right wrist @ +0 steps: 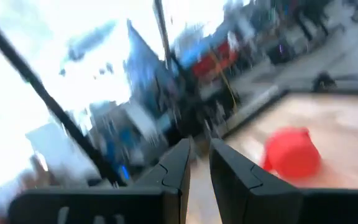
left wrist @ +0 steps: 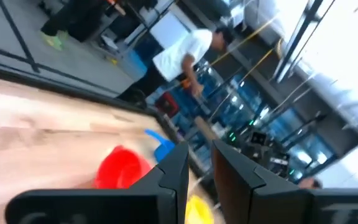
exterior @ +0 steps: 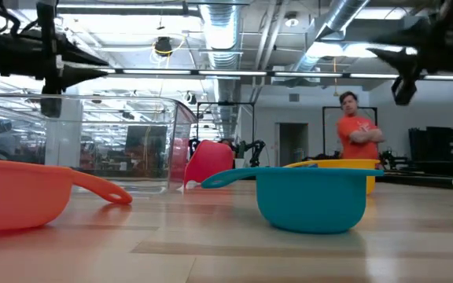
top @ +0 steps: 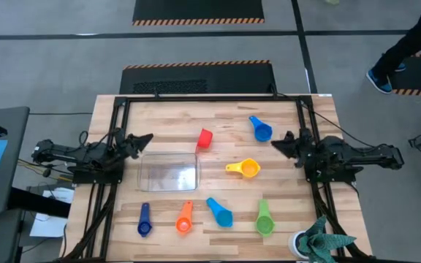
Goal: Nest measuring cups in basket
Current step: Put the red measuring cup into the transparent bin
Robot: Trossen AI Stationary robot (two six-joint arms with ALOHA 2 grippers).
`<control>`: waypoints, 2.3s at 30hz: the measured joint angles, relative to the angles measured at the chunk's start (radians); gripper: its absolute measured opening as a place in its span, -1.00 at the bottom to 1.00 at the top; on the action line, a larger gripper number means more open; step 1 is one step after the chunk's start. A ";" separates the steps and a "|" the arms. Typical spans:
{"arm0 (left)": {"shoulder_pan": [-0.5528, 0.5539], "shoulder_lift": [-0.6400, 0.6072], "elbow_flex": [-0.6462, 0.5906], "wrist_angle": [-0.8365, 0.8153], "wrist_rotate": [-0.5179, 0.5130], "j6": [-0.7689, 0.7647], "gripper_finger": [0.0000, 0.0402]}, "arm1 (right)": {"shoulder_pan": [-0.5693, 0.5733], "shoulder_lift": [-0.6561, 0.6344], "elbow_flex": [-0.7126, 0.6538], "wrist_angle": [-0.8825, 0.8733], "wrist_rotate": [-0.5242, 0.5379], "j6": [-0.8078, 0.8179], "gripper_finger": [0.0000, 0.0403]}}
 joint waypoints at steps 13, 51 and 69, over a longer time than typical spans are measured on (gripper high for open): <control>0.092 0.001 0.050 0.388 0.104 0.536 -0.71 | 0.000 0.164 0.333 0.140 0.043 -0.579 -0.57; 0.268 0.380 0.296 -0.021 0.158 0.280 -0.71 | -0.341 1.817 1.922 -1.131 -0.424 -1.076 -0.57; 0.439 0.982 0.676 -0.357 0.377 0.491 -0.98 | -0.305 1.899 1.965 -1.590 -0.063 -0.758 -0.57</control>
